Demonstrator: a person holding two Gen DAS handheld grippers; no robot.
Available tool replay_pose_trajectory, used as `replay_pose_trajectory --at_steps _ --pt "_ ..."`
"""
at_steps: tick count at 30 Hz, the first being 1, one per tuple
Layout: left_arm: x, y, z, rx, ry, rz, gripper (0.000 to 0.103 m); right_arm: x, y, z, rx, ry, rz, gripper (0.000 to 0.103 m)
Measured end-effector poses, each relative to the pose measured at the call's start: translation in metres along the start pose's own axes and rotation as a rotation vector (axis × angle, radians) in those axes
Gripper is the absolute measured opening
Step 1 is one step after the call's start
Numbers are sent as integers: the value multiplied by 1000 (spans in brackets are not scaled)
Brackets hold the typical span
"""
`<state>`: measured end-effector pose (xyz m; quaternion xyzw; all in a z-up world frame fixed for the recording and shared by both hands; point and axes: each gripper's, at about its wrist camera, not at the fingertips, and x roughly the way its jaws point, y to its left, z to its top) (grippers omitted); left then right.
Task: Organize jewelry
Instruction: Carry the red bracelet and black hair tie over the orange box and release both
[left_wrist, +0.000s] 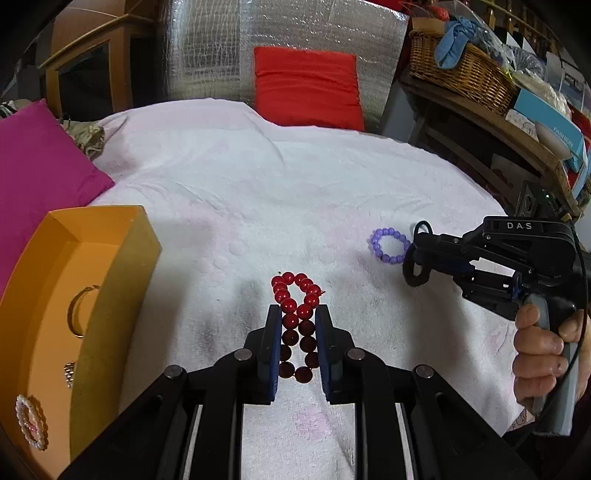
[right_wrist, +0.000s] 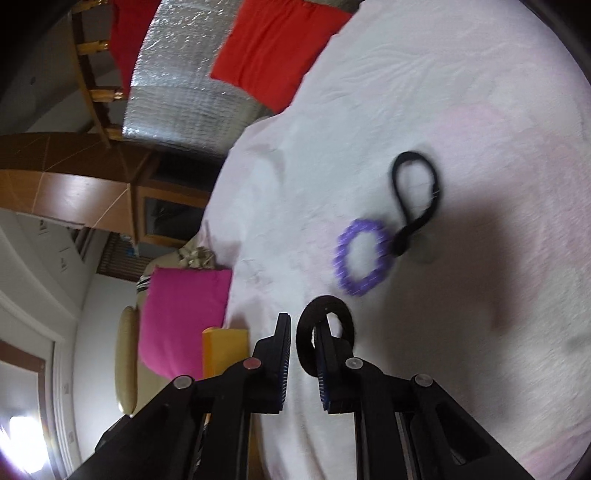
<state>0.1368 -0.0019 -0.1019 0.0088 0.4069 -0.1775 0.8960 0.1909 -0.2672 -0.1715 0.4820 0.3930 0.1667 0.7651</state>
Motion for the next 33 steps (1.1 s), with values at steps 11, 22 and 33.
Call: replay_pose_trajectory --at_steps 11,22,33 --pt "-45 20 -3 -39 -104 56 19 11 42 -31 -84 42 93 14" --pt "-98 60 -11 -135 -201 195 19 38 113 -75 -247 119 149 14" --pt "-122 129 -31 -259 -223 315 19 104 168 -118 -328 226 154 14"
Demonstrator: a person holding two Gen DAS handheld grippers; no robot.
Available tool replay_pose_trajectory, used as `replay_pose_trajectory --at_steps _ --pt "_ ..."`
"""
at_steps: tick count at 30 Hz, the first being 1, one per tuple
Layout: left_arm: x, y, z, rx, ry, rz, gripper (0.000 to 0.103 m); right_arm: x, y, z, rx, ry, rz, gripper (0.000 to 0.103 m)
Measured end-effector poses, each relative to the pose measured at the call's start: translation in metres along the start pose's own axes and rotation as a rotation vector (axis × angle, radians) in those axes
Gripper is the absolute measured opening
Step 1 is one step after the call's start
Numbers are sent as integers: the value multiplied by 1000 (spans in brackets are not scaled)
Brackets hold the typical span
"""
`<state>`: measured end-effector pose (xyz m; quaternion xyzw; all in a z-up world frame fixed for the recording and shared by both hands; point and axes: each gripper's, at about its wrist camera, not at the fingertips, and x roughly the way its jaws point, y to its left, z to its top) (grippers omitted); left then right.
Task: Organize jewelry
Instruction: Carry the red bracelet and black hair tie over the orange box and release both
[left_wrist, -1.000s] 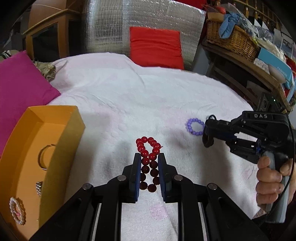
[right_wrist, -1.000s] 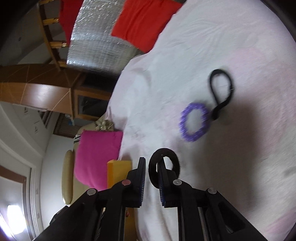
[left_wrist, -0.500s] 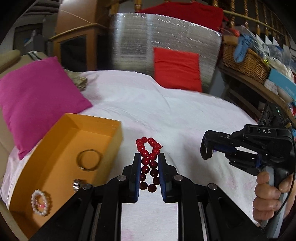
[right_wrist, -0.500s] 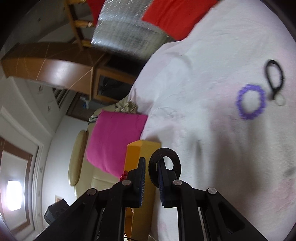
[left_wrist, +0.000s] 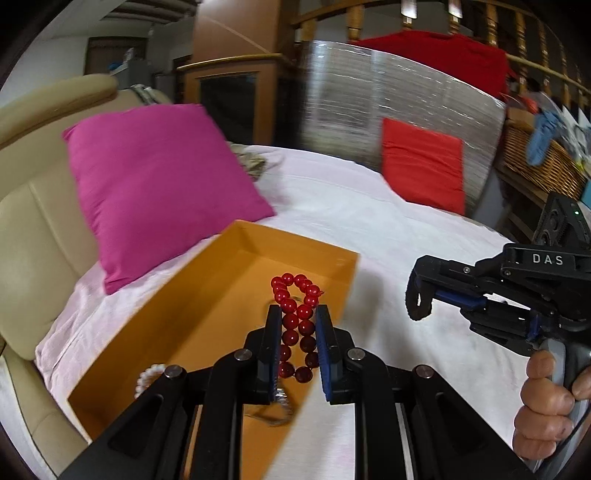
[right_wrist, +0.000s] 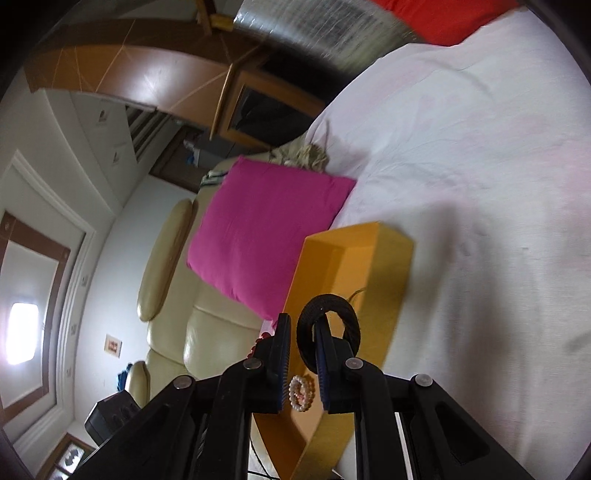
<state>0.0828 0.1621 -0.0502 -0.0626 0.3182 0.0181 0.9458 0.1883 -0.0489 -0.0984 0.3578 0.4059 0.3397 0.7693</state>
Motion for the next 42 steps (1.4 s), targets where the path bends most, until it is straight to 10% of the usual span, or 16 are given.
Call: replay_pose_trajectory --at_steps 24,27,28,31,42 --pt "61 64 -17 -60 195 234 19 129 15 45 -51 79 -178 17" --pt "65 65 -18 -46 207 282 45 141 12 50 -47 98 -226 18" --pt "65 66 -18 -46 205 299 62 143 11 50 -46 102 -233 21" --pt "62 66 -15 -45 177 322 65 141 9 52 -25 98 -229 60" --pt "64 44 -13 1 152 314 65 84 2 49 -58 13 -205 62"
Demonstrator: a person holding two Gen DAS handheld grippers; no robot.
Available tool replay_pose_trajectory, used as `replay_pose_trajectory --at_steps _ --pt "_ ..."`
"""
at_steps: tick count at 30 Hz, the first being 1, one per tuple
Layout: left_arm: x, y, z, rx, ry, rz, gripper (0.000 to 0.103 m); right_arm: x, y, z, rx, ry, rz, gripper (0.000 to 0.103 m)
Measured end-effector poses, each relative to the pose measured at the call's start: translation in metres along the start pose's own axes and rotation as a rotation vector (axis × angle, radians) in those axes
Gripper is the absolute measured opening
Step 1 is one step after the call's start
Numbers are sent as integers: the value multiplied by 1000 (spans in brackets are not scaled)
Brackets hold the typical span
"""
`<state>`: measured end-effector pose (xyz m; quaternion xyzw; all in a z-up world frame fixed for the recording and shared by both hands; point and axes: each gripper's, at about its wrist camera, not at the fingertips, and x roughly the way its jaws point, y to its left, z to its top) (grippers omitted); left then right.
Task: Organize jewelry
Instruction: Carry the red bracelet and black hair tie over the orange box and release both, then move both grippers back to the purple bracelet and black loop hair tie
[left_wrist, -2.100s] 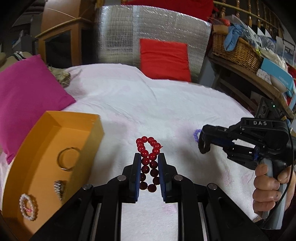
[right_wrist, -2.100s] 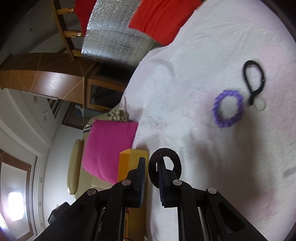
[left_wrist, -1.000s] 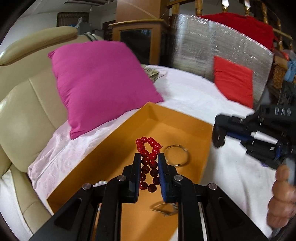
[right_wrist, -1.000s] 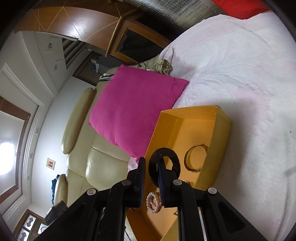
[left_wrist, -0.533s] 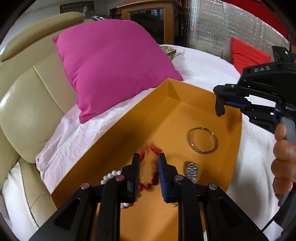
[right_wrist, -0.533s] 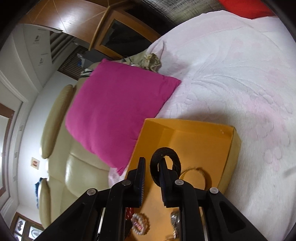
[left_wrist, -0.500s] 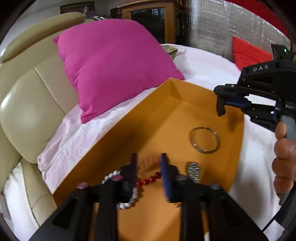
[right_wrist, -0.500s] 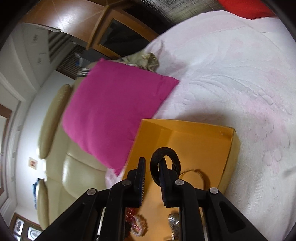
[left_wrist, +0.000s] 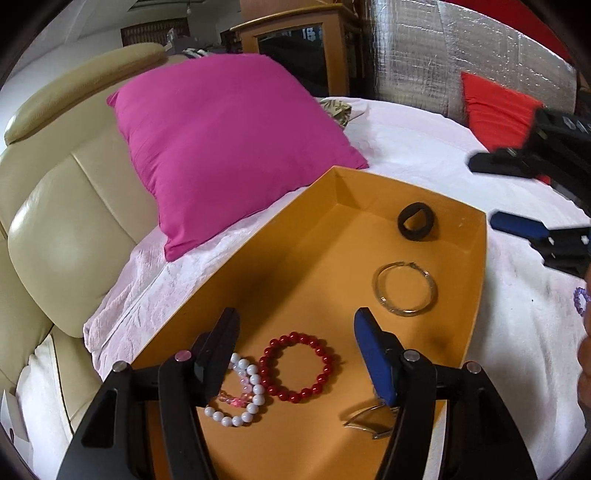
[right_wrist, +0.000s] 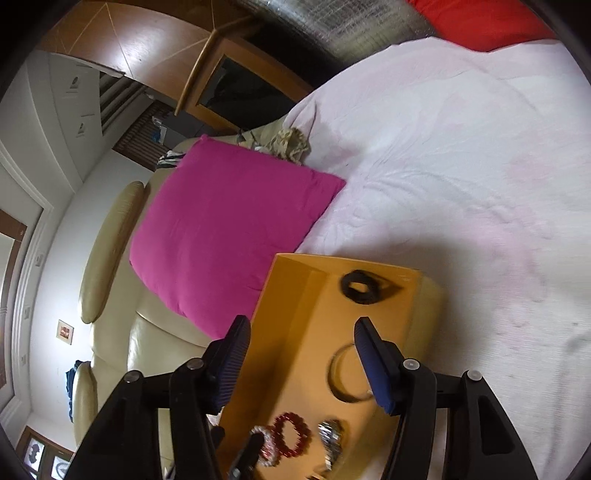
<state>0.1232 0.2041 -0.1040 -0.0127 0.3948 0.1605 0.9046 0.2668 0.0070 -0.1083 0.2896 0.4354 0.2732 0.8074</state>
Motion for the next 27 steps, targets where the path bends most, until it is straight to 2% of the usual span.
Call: replay_pose_trajectory --at_steps 17,27 --pt "-20 -67 1 119 -73 -19 67 -141 -81 -24 58 -132 -76 62" --pt "-20 -108 -2 188 -73 -26 67 -182 -127 -33 140 -189 -72 62"
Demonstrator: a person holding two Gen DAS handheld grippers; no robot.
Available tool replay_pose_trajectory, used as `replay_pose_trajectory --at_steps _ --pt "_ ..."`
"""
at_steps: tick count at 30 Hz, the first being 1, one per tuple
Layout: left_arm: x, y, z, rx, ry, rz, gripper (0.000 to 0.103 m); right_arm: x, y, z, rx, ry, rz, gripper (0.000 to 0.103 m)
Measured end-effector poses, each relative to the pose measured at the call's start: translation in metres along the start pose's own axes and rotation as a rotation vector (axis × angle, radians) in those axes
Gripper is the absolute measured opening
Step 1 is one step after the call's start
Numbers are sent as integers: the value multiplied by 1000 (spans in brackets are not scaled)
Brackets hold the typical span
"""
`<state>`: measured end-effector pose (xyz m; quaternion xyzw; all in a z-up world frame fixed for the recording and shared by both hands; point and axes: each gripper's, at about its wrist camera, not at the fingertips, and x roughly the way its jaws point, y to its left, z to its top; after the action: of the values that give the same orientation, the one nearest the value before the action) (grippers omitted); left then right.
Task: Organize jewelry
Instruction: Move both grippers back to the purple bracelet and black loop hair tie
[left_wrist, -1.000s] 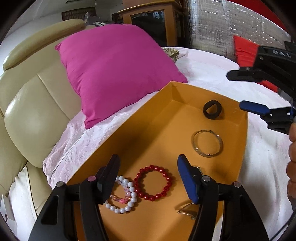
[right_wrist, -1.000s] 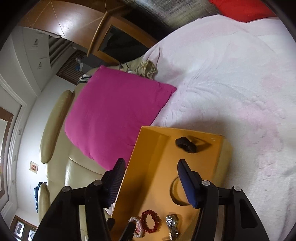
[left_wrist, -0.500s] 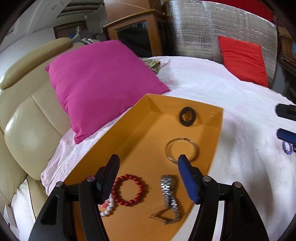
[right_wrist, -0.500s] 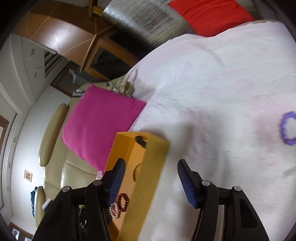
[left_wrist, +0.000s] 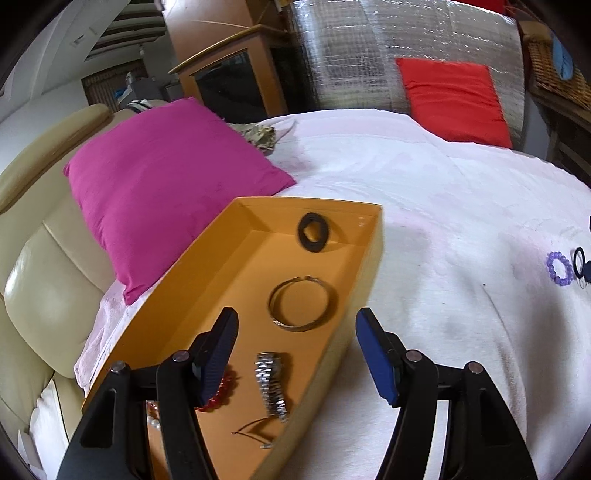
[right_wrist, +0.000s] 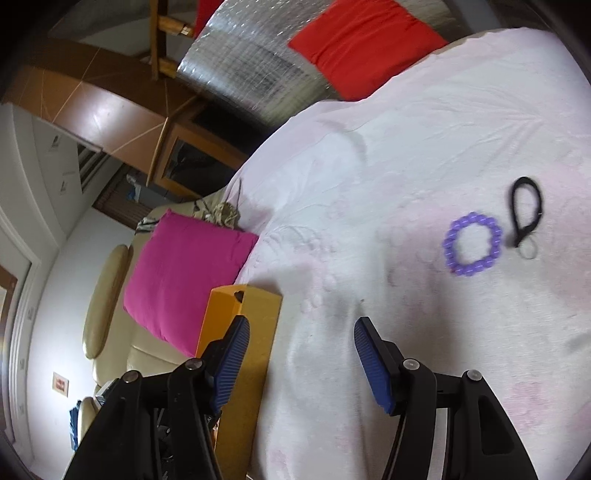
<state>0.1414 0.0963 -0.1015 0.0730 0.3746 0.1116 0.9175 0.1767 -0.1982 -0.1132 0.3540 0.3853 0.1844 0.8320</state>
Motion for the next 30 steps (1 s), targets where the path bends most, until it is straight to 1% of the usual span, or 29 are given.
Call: replay_pose_trajectory --at_steps 4,15,19,26,30 --pt "0 -20 2 32 2 -9 67 -13 -14 5 4 -27 -14 62" --pt "-4 -86 5 131 -2 -46 67 -49 -69 25 82 -72 -48 62" --pt "-4 -113 5 162 2 -72 67 -61 -90 35 120 -94 -55 62" --pt "-3 -156 4 222 10 -117 67 -78 -122 47 180 -116 -95 62" --pt "1 -174 3 242 35 -165 67 -85 -136 55 212 -138 -108 62"
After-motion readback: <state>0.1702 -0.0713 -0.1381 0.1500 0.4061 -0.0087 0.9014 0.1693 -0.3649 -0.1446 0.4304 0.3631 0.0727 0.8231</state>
